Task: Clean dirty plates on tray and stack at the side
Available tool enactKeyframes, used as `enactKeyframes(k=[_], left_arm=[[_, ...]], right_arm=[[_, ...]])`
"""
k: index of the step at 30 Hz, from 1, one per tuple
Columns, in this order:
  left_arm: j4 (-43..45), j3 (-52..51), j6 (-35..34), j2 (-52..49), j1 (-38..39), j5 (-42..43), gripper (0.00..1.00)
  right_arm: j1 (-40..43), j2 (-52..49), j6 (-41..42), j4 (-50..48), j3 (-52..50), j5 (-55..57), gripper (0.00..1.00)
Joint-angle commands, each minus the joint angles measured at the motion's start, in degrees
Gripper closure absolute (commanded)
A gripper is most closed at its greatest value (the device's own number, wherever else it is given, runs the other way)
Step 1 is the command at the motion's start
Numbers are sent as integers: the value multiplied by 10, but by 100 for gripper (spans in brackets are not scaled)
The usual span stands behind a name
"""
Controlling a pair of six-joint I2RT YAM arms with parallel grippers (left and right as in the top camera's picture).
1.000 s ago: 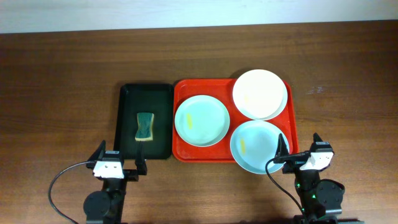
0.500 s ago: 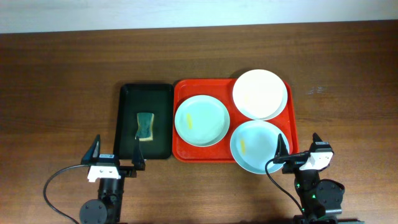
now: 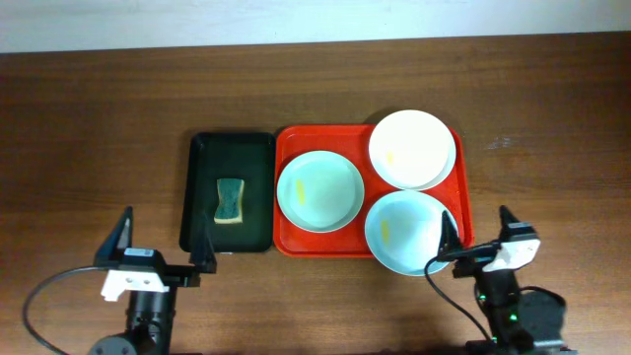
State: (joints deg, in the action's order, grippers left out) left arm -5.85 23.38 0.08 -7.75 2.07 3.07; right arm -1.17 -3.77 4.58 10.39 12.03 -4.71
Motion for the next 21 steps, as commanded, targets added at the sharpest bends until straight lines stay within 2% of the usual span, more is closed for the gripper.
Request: enactKeyframes(k=[1, 4, 8, 13, 16, 18, 19, 21], left_arm=[[-7, 72, 9, -73, -4, 9, 1], [-46, 149, 9, -149, -4, 20, 1], [-162, 270, 9, -258, -4, 38, 1], [-337, 452, 9, -419, -4, 42, 1], [-477, 572, 9, -525, -4, 69, 1], [-561, 635, 9, -590, -4, 84, 1], [-615, 672, 9, -641, -4, 91, 1], [-639, 690, 9, -688, -4, 92, 1]], right_arm=[[-3, -70, 4, 26, 102, -9, 2], [-3, -159, 4, 88, 202, -27, 2], [-3, -303, 4, 226, 370, -61, 2], [-3, -498, 4, 455, 601, -72, 2], [-3, -593, 4, 552, 708, -73, 2], [-3, -636, 4, 581, 746, -87, 2], [-3, -667, 4, 597, 761, -132, 2], [-3, -693, 3, 599, 761, -160, 2]])
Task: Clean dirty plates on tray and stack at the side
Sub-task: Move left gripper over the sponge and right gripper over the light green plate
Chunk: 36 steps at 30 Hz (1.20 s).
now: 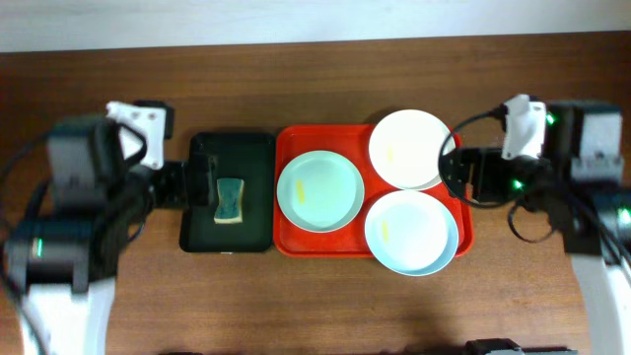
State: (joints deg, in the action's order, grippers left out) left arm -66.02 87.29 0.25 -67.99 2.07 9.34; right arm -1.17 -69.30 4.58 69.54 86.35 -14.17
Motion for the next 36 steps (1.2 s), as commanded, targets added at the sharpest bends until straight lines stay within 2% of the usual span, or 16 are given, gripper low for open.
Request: enactKeyframes(k=[1, 2, 4, 6, 7, 8, 10, 11, 12, 14, 16, 20, 22, 25, 29, 36], left_arm=[[-40, 51, 6, -109, -3, 31, 1], [-53, 51, 7, -132, -3, 41, 1], [-71, 51, 7, -163, -4, 56, 1], [-80, 51, 7, -196, -3, 59, 0], [-82, 51, 7, -214, -3, 59, 16], [-82, 51, 7, -226, -3, 59, 44], [-83, 51, 6, -252, -3, 59, 87], [-85, 51, 6, -263, -3, 59, 96], [-86, 50, -1, -275, -3, 59, 98], [-86, 47, -11, -294, -2, 59, 99], [-87, 46, -11, -312, 3, 51, 92], [-84, 46, -11, -330, 17, 41, 65], [-81, 46, -11, -334, 26, 25, 61], [-78, 46, -51, -336, 35, -32, 62], [-76, 46, -71, -336, 36, -53, 67], [-74, 46, -71, -336, 36, -53, 68]], right_arm=[[-3, -55, 4, 12, 18, -74, 1], [-3, -71, 4, 20, 18, -83, 6], [-3, -97, 4, 31, 18, -111, 23], [-8, -122, 4, 43, 18, -122, 34], [-13, -136, 4, 45, 18, -122, 40], [-20, -150, 4, 46, 18, -122, 44], [-34, -175, 4, 46, 18, -122, 51], [-40, -183, 4, 46, 18, -122, 51], [-49, -198, 4, 46, 18, -122, 51], [-71, -230, 4, 44, 18, -121, 51], [-93, -262, 4, 36, 18, -114, 52], [-131, -326, 33, 2, 18, -68, 54], [-142, -350, 52, -17, 18, -52, 54], [-154, -383, 54, -45, 18, -50, 55], [-166, -428, 54, -82, 17, -39, 69], [-166, -462, 90, -131, 17, -27, 71]])
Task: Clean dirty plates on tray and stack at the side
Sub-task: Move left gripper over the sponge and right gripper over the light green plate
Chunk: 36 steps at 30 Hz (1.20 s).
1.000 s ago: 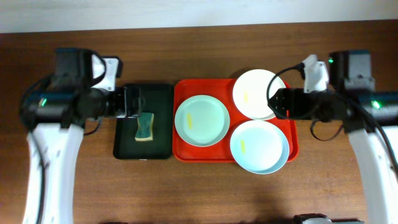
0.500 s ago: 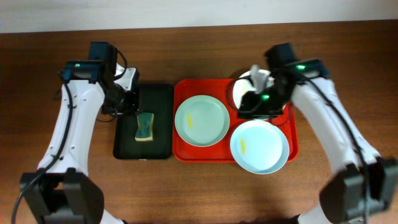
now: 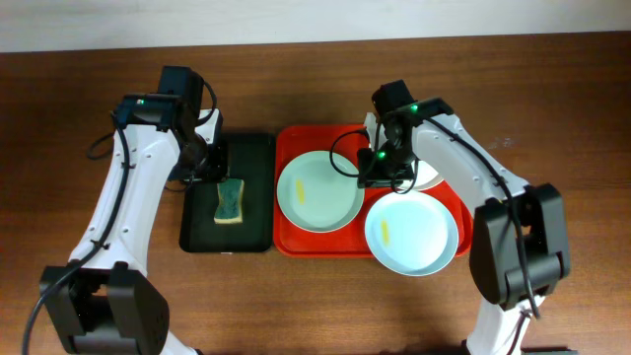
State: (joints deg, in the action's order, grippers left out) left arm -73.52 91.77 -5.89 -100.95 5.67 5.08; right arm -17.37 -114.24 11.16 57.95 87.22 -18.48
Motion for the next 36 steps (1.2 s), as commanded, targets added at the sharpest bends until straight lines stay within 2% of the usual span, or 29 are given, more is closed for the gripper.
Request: enactKeyframes(k=[1, 5, 19, 25, 29, 31, 36], left_arm=[[2, 1, -10, -6, 0, -10, 68], [2, 1, -9, -6, 0, -10, 70], [1, 1, -10, -6, 0, -10, 76], [1, 1, -10, -6, 0, -10, 76], [1, 1, -10, -6, 0, -10, 76], [1, 1, -10, -6, 0, -10, 76], [1, 1, -10, -7, 0, -10, 75]], right_arm=[[-4, -15, 33, -21, 8, 16, 71], [-4, -24, 57, -36, 8, 16, 71], [-7, -47, 59, -49, -6, 16, 75], [-7, -47, 59, -81, -38, 16, 80], [-7, -47, 76, -89, -41, 16, 88], [-7, -47, 79, -90, -41, 16, 96], [-7, -47, 78, -89, -41, 16, 96]])
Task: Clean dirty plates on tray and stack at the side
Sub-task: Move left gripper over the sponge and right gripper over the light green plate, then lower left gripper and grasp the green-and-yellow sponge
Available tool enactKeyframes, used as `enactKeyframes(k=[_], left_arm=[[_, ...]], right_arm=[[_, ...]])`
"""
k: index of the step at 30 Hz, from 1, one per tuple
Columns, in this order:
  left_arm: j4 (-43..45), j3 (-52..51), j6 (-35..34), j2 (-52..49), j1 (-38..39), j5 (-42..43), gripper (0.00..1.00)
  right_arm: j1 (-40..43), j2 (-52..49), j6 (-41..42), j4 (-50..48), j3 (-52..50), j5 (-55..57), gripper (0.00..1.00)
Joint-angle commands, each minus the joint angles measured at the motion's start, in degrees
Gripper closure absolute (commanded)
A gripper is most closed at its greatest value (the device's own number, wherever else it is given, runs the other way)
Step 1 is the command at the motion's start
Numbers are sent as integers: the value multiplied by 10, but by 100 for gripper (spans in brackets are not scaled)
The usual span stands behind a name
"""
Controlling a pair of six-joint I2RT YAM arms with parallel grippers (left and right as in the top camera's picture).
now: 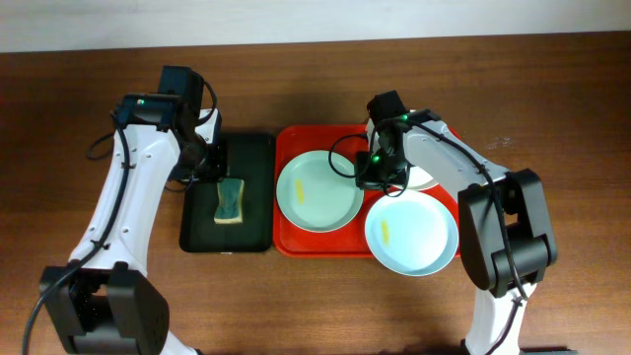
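Three plates lie on the red tray (292, 243): a light green plate (315, 193) at the left, a white plate (429, 138) at the back right and a light blue plate (411, 233) with a yellow smear at the front right. My right gripper (369, 172) points down at the green plate's right rim, its fingers apparently open; the arm covers part of the white plate. A green and yellow sponge (230, 201) lies in the black tray (200, 235). Just behind the sponge hangs my left gripper (215, 164), which looks open and holds nothing.
The two trays stand side by side in the middle of the brown wooden table (552, 118). Bare wood lies to the left of the black tray and to the right of the red tray.
My right gripper has shifted slightly left, closer to the green plate's right rim. The left arm, the sponge and the plates are where they were.
Both arms were first folded at the table's front edge with their grippers open. Then they were raised at the sides of the trays. By the last earlier moment the left gripper hung over the black tray behind the sponge and the right over the red tray between the plates.
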State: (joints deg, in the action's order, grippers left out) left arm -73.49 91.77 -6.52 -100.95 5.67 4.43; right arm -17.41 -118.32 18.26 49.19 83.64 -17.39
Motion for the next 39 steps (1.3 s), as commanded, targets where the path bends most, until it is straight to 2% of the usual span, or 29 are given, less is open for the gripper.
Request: enactKeyframes(k=[1, 11, 14, 18, 23, 39], left_arm=[[1, 1, -3, -7, 0, -4, 73], [1, -7, -3, -76, 0, -4, 68], [3, -9, -3, -103, 0, -4, 74], [10, -9, -3, -141, 0, -4, 74], [11, -9, -3, -167, 0, -4, 68], [67, -44, -3, -169, 0, -4, 68]], right_arm=[[-6, -6, 7, -2, -6, 5, 96], [-6, -6, 7, -2, -6, 5, 96], [-6, -6, 7, -3, -6, 5, 96], [-6, -6, 7, -7, -6, 5, 96], [-6, -6, 7, -6, -6, 5, 96], [-6, -6, 7, -6, -6, 5, 96]])
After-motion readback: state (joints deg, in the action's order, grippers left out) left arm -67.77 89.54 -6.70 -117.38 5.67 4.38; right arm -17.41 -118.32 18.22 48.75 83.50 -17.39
